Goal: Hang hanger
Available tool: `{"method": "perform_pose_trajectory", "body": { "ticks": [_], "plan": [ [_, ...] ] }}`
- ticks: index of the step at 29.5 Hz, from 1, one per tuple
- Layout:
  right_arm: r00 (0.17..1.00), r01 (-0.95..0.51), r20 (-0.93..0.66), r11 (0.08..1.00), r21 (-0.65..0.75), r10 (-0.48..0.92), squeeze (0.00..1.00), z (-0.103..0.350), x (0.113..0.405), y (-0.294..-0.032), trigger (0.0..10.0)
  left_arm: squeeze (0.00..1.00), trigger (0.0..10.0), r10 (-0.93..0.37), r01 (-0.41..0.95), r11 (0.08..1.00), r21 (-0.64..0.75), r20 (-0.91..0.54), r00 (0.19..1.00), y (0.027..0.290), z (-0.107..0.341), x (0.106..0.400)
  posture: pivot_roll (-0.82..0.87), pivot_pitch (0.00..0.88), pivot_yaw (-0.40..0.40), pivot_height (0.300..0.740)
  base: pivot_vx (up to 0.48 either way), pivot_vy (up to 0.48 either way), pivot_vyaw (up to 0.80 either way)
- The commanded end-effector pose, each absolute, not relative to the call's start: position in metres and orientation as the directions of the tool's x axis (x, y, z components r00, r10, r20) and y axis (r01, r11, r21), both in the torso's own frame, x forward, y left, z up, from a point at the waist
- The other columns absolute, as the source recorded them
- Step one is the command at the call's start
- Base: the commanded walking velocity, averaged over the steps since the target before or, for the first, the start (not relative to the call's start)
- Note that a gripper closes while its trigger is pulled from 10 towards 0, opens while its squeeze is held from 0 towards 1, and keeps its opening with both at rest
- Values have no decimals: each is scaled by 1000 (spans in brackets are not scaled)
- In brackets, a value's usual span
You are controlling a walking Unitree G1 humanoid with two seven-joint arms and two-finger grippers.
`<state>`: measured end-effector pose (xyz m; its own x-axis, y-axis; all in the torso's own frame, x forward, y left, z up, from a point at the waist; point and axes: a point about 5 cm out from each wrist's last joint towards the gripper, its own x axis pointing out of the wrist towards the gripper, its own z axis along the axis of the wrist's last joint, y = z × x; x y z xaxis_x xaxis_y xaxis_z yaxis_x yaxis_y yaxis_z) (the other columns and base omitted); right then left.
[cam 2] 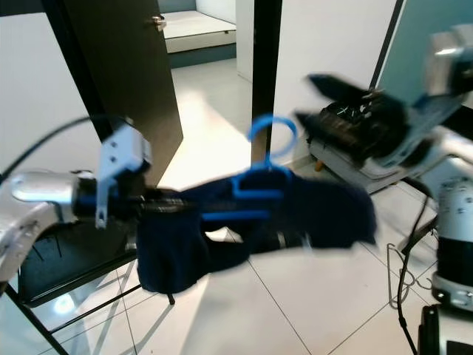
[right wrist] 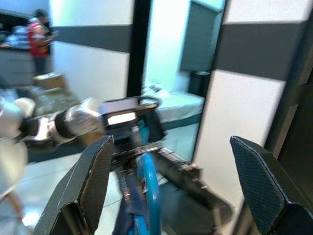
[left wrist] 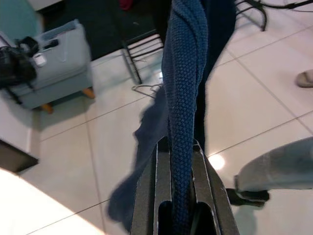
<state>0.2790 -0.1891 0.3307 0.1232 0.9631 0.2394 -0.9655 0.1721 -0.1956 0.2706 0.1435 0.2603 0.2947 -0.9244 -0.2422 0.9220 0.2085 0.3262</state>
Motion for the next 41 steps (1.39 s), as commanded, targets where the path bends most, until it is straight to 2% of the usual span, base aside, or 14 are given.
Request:
{"method": "perform_pose_trajectory", "body": {
  "ticks": [1, 7, 8, 9, 13, 14, 15, 16, 18, 28, 38, 39, 40, 41],
  "plan": [
    [71, -978, 205, 109, -180, 976, 0, 328, 275, -183, 10000, 0, 6980, -947, 930, 155, 334, -216, 236, 135, 268, 266, -10, 0, -8, 740, 0, 0, 0],
    [45, -983, 181, 76, -168, 982, 0, 326, 273, -181, 10000, 0, 7333, -952, 932, 139, 333, -214, 219, 131, 269, 265, -10, 0, -8, 740, 0, 0, 0],
    [30, -985, 161, 56, -161, 986, 0, 324, 272, -180, 10000, 0, 8275, -954, 933, 133, 333, -211, 212, 130, 270, 265, -10, 0, -8, 740, 0, 0, 0],
    [25, -987, 136, 46, -156, 990, 0, 322, 272, -180, 10000, 0, 8667, -955, 934, 130, 334, -210, 208, 129, 270, 265, -12, 0, -9, 740, 0, 0, 0],
    [42, -986, 111, 59, -157, 993, 0, 320, 274, -182, 10000, 0, 8941, -954, 932, 130, 339, -215, 211, 130, 270, 265, -13, 0, -7, 740, 0, 0, 0],
    [54, -984, 111, 72, -161, 992, 0, 321, 275, -184, 4078, 0, 8863, -953, 932, 129, 338, -219, 211, 131, 270, 264, -13, 0, -6, 740, 0, 0, 0],
    [54, -984, 111, 72, -161, 992, 0, 321, 275, -184, 4078, 0, 8863, -953, 932, 129, 338, -219, 211, 131, 270, 264, -13, 0, -6, 740, 0, 0, 0],
    [59, -984, 113, 77, -163, 992, 0, 322, 276, -187, 0, 0, 8706, -952, 933, 129, 337, -221, 211, 132, 271, 264, -12, 0, -6, 740, 0, 0, 0],
    [59, -984, 113, 77, -163, 992, 0, 322, 276, -187, 0, 0, 8706, -952, 933, 129, 337, -221, 211, 132, 271, 264, -12, 0, -6, 740, 0, 0, 0],
    [21, -989, 116, 38, -142, 993, 0, 324, 273, -188, 0, 0, 7216, -949, 939, 118, 324, -241, 203, 135, 268, 262, -13, 0, -5, 740, 0, 0, 0],
    [5, -990, 133, 24, -141, 991, 0, 326, 273, -186, 0, 0, 7451, -950, 940, 116, 321, -239, 199, 135, 266, 262, -9, 0, -6, 740, 0, 0, 0],
    [-1, -990, 137, 19, -140, 991, 0, 327, 273, -185, 0, 282, 10000, -955, 948, 146, 283, -211, 210, 137, 263, 267, -9, 0, -6, 740, 0, 0, 0],
    [-8, -990, 139, 12, -138, 990, 0, 327, 274, -184, 0, 1000, 10000, -955, 953, 157, 259, -204, 213, 140, 259, 270, -11, 0, -5, 740, 0, 0, 0],
    [-13, -990, 139, 6, -138, 990, 0, 327, 274, -183, 0, 1000, 10000, -956, 957, 164, 237, -202, 214, 142, 255, 271, -11, 0, -5, 740, 0, 0, 0]
  ]
}}
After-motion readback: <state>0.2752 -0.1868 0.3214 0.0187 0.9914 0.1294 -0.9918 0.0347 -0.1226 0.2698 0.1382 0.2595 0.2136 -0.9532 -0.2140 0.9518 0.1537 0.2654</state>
